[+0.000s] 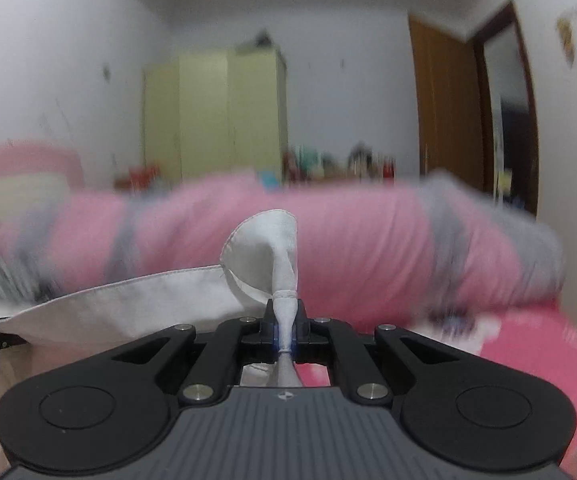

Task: Fold clothes
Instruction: 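Lower the white shirt onto the bedspread with both grippers and release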

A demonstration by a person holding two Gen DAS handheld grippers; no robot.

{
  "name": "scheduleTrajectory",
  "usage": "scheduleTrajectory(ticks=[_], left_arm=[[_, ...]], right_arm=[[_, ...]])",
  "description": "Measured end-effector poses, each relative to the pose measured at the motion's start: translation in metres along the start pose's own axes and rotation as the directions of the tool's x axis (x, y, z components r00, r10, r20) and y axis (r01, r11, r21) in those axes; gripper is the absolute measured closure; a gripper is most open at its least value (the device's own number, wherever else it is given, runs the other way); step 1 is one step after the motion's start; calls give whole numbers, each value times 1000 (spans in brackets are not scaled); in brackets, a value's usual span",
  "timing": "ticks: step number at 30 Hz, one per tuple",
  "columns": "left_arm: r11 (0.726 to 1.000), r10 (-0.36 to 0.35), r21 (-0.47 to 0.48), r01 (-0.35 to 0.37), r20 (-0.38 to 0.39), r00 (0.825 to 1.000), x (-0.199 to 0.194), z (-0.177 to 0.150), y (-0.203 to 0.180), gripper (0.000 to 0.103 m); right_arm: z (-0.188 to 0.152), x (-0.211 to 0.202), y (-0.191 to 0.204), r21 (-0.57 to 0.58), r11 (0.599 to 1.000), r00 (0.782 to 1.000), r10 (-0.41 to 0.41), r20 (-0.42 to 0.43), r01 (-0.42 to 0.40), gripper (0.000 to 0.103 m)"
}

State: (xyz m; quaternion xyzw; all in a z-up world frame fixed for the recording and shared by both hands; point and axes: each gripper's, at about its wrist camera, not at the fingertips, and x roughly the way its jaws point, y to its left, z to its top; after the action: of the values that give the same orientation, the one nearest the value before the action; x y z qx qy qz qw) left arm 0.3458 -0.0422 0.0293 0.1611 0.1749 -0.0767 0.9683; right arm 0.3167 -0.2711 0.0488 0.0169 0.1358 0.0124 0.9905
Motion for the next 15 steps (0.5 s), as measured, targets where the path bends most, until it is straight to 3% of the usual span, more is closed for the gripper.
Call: scheduleTrajectory(ticks=[4, 7, 9, 10, 11, 12, 13, 14, 15], left_arm=[[999, -36, -1, 36, -147, 988, 65, -44, -14, 93], [998, -58, -16, 56, -261, 964, 98, -75, -24, 84], [997, -76, -33, 69, -339, 938, 114, -92, -28, 64], [997, -80, -38, 71, -365, 927, 119, -100, -30, 62], [997, -71, -37, 62, -359, 931, 119, -104, -30, 55], [999, -53, -29, 46, -343, 938, 113, -105, -31, 40], [999, -44, -24, 38, -333, 942, 109, -105, -31, 32], [998, -54, -28, 47, -338, 940, 107, -101, -29, 22], [998, -67, -37, 58, -341, 938, 107, -98, -26, 20]], right_arm=[[-66, 77, -8, 20, 1000, 988, -20, -156, 23, 98], [-114, 116, -15, 28, 999, 963, -33, -267, 42, 97], [-137, 136, -17, 27, 998, 940, -44, -340, 57, 96], [-141, 144, -20, 24, 998, 928, -42, -370, 54, 96], [-145, 153, -24, 22, 998, 916, -39, -400, 52, 95], [-142, 151, -25, 8, 999, 918, -38, -395, 44, 94], [-138, 148, -26, -6, 999, 920, -37, -389, 37, 85], [-135, 146, -27, -21, 999, 923, -36, -384, 30, 68], [-132, 142, -26, -39, 999, 923, -40, -383, 27, 58]])
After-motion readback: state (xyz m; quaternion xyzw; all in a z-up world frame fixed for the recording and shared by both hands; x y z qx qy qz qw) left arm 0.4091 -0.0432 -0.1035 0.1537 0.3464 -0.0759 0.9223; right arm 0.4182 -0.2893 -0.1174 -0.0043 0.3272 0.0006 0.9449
